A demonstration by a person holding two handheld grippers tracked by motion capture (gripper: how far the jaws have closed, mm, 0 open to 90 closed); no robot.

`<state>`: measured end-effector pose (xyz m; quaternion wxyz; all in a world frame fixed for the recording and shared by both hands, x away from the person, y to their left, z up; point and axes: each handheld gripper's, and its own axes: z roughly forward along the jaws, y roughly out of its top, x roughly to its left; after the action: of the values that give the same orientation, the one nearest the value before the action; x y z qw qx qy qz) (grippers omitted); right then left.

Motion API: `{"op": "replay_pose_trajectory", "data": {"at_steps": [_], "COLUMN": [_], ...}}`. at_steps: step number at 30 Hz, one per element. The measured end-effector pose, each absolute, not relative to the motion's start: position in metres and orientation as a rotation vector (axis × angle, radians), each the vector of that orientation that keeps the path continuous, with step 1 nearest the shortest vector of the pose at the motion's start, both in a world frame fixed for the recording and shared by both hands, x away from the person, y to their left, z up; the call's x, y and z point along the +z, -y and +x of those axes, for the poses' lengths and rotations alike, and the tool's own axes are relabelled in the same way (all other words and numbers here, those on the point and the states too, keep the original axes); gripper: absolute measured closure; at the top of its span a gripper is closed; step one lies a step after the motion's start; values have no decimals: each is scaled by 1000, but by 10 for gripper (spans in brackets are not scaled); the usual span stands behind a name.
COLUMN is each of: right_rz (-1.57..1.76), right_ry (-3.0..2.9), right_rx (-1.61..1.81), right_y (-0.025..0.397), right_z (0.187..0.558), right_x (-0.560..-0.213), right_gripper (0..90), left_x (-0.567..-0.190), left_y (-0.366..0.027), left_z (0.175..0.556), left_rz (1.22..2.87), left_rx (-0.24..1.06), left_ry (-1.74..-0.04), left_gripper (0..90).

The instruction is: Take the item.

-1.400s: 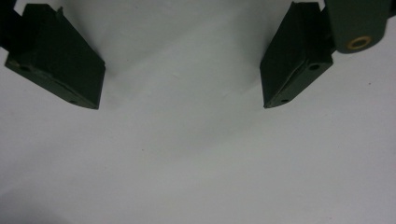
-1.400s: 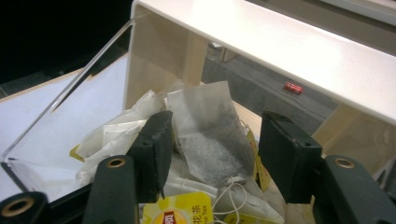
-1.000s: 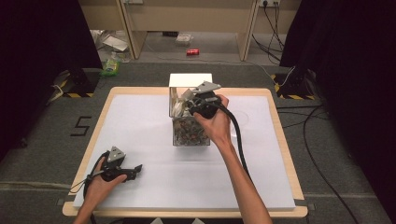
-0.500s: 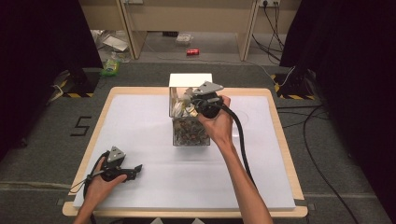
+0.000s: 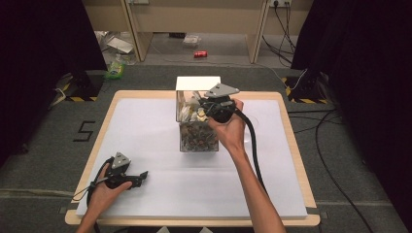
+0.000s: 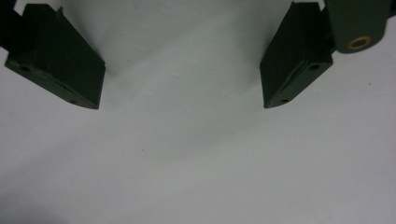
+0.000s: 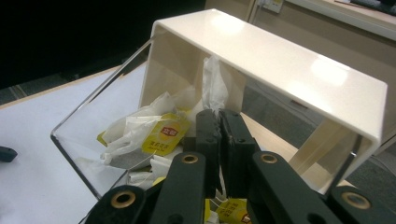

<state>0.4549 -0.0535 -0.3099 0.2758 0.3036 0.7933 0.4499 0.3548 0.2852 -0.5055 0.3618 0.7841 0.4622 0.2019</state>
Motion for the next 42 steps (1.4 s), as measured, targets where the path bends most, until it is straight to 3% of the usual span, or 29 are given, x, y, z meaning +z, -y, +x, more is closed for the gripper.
{"op": "replay_pose_trajectory", "data": {"at_steps": [42], "right_rz": [749], "right_ry": [-2045], "right_rx": [1366], "right_y": [90], "right_z": [421], "right_x": [-262], "right_gripper": [875], "left_x": [-506], "left_y": [-285], "left_z": [355], "left_rz": [2020], "left_rx": [520], "left_ry": [-1190], "left_gripper": [130]}}
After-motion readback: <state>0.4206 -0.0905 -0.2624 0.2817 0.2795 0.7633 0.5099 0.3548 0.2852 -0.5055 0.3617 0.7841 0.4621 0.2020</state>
